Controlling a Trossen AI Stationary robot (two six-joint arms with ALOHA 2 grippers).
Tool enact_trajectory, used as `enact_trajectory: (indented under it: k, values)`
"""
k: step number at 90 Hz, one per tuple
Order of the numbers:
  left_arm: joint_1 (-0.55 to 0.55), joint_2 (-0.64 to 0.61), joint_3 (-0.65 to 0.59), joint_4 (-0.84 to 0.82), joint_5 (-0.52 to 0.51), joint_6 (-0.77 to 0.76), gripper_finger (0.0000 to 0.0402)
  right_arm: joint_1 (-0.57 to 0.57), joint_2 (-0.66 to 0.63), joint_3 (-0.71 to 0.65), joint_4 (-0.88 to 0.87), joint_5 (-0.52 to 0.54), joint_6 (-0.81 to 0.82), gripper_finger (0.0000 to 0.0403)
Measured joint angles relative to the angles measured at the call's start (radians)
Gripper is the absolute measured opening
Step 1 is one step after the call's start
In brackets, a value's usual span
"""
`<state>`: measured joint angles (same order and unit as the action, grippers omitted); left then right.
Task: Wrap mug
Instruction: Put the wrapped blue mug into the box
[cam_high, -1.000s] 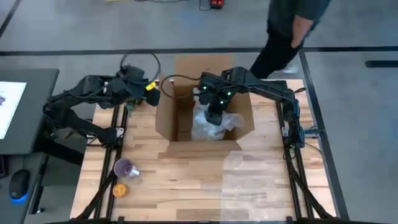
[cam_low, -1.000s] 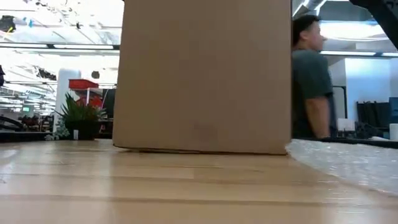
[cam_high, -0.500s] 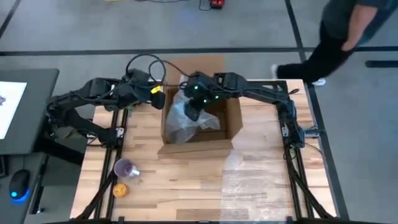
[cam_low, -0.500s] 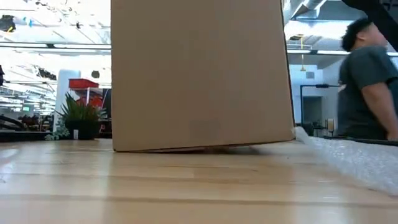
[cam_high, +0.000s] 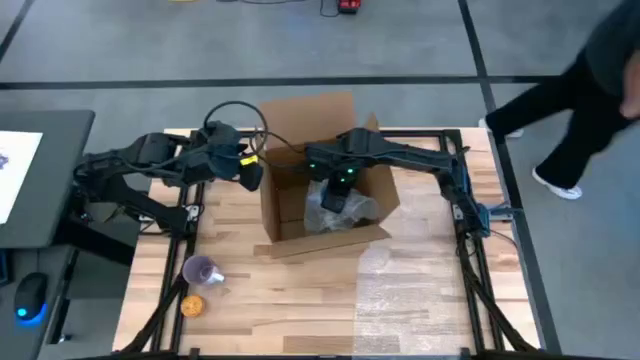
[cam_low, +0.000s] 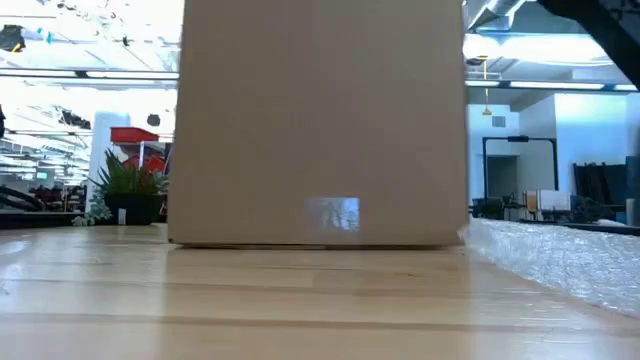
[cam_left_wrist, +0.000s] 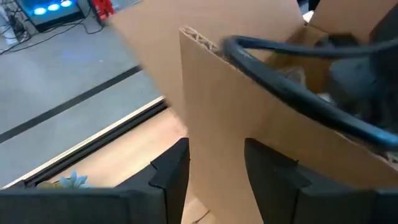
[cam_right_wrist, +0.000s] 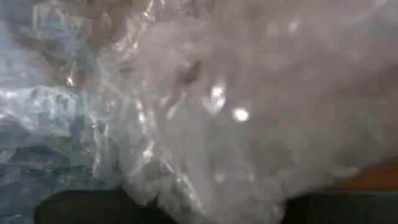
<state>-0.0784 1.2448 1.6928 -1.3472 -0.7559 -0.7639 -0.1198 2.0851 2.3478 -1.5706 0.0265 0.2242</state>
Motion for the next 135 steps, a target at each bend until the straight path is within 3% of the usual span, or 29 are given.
enact_trajectory:
  k: [13, 28, 42, 52, 65, 79, 102, 124, 135]
  values:
    - [-0.039, -0.033, 0.000, 0.061, -0.019, 0.054, 0.0134, 0.017, -0.078, 0.002, -0.005, 0.000, 0.019, 0.0022]
    - [-0.129, -0.080, 0.000, 0.389, -0.018, 0.337, 0.0134, 0.007, -0.157, 0.001, 0.039, 0.000, 0.089, 0.0022]
    - [-0.183, -0.073, 0.001, 0.717, 0.026, 0.587, 0.0134, -0.016, -0.216, 0.002, 0.193, 0.014, 0.319, 0.0022]
    - [-0.189, -0.033, 0.002, 0.835, 0.072, 0.689, 0.0134, 0.007, -0.222, 0.002, 0.414, 0.090, 0.385, 0.0022]
    - [-0.185, 0.035, 0.002, 0.821, 0.068, 0.699, 0.0134, 0.048, -0.221, 0.001, 0.715, 0.160, 0.398, 0.0022]
    - [-0.196, 0.066, 0.008, 0.818, 0.023, 0.676, 0.0134, 0.063, -0.217, -0.002, 0.814, 0.266, 0.385, 0.0022]
    - [-0.232, 0.053, 0.001, 0.680, -0.090, 0.580, 0.0134, 0.081, -0.211, -0.002, 0.742, 0.451, 0.407, 0.0022]
    - [-0.234, 0.050, 0.000, 0.457, -0.099, 0.375, 0.0134, 0.066, -0.205, -0.117, 0.469, 0.399, 0.413, 0.0022]
    - [-0.234, 0.063, 0.000, 0.376, -0.099, 0.289, 0.0134, 0.046, -0.205, -0.208, 0.406, 0.291, 0.374, 0.0022]
